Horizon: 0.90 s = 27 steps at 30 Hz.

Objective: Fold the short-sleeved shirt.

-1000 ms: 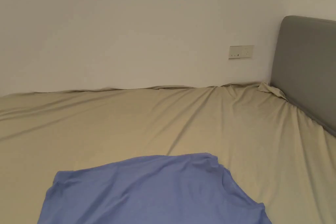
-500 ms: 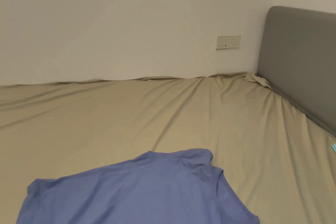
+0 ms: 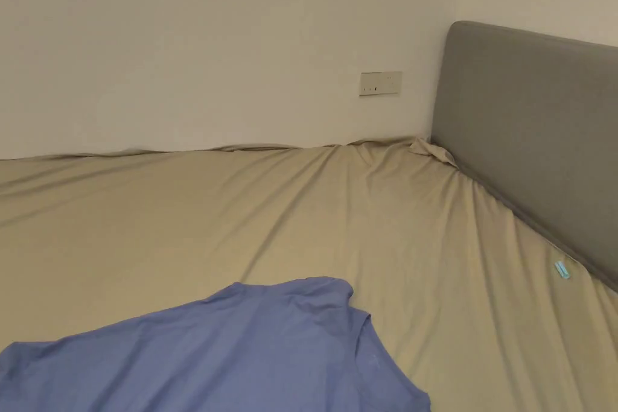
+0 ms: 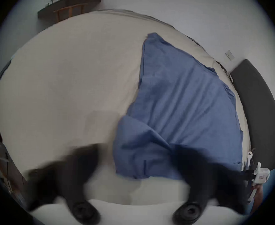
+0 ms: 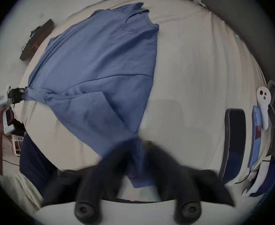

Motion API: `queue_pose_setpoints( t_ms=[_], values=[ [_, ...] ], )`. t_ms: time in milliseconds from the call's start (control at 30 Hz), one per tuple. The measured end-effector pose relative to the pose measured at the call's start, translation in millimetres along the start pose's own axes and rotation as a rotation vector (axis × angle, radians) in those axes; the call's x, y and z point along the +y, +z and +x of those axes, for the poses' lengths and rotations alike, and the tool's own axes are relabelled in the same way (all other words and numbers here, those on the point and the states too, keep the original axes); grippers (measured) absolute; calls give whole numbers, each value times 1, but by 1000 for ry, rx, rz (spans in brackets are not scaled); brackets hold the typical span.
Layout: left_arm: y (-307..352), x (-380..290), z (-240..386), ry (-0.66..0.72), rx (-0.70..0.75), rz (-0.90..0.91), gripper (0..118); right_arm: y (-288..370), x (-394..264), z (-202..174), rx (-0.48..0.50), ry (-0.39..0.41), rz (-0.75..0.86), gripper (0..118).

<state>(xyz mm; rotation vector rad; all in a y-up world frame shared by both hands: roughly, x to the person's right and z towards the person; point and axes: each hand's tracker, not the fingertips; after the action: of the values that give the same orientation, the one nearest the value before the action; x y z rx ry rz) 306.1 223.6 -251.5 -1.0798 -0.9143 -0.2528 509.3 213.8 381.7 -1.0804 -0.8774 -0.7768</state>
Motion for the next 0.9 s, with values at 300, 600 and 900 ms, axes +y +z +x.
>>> queue_pose_setpoints(
  t_ms=[300, 600, 900],
  values=[
    [112, 25, 52, 13, -263, 399, 118, 128, 69, -21, 1, -62, 543, 116],
    [84, 11, 121, -156, -259, 292, 0, 120, 109, -110, 69, 71, 707, 3],
    [-29, 132, 107, -115, -209, 199, 0, 82, 129, -123, 200, 135, 651, 3]
  ],
)
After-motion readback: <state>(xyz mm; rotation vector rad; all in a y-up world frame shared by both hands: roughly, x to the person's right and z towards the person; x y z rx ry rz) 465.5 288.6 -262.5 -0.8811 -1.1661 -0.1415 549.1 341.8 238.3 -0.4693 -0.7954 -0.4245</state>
